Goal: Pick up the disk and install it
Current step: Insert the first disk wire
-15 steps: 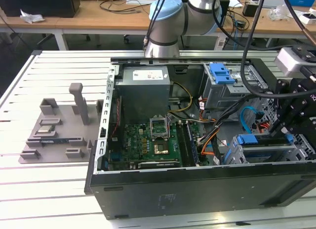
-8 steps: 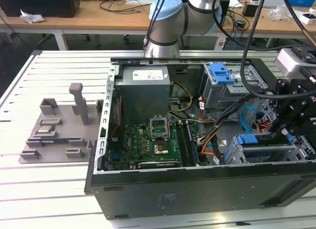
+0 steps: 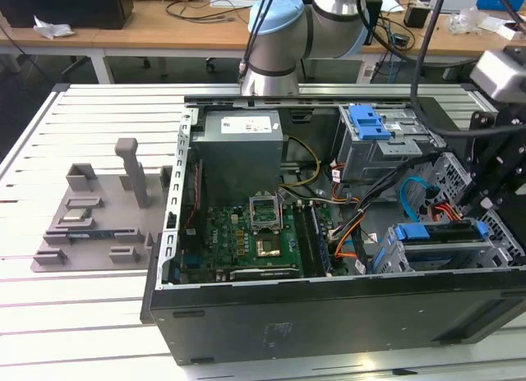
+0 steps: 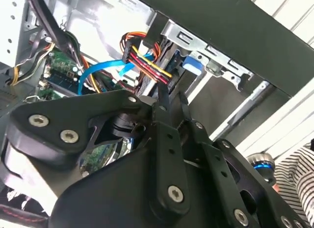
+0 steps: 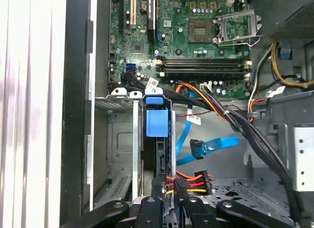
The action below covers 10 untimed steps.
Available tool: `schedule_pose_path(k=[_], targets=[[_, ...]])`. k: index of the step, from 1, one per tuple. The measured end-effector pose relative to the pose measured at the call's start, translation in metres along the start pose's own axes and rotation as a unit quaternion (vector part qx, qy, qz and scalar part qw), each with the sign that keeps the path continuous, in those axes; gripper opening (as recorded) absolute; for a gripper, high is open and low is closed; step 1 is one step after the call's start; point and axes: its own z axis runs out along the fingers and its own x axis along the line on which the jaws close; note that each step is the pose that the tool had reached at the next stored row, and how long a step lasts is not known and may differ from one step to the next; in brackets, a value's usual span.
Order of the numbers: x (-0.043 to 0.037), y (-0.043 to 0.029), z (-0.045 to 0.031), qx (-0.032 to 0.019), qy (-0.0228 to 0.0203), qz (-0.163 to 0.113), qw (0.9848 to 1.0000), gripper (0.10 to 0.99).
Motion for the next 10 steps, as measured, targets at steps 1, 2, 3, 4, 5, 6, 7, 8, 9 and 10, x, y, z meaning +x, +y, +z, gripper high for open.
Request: schedule_pose_path(k=[1, 2, 3, 4, 5, 6, 7, 8, 9, 10], targets=[[-0.0005, 0.0002, -0.0025, 0.0, 0.0, 0.0, 1.0, 0.243], [-0.0012, 0.0007, -0.0089, 0.0, 0.0, 0.0, 1.0, 0.106], [-0.0016, 0.0012, -0.0141, 0.0, 0.0001, 0.0, 1.0, 0.106], [-0.0023, 0.0017, -0.0208, 0.0, 0.0, 0.0, 1.0, 0.106], [-0.0026, 0.0023, -0.027, 0.0, 0.0001, 0.0, 1.0, 0.106], [-0.0025, 0.0025, -0.0301, 0.0, 0.0001, 0.0, 1.0, 0.106], [-0.0025, 0.0027, -0.0317, 0.0, 0.0, 0.0, 1.0, 0.106], [-0.0025, 0.0026, -0.0318, 0.0, -0.0001, 0.0, 1.0, 0.106], [-0.0025, 0.0026, -0.0318, 0.0, -0.0001, 0.0, 1.0, 0.106], [-0.0026, 0.0027, -0.0319, 0.0, -0.0001, 0.0, 1.0, 0.106]])
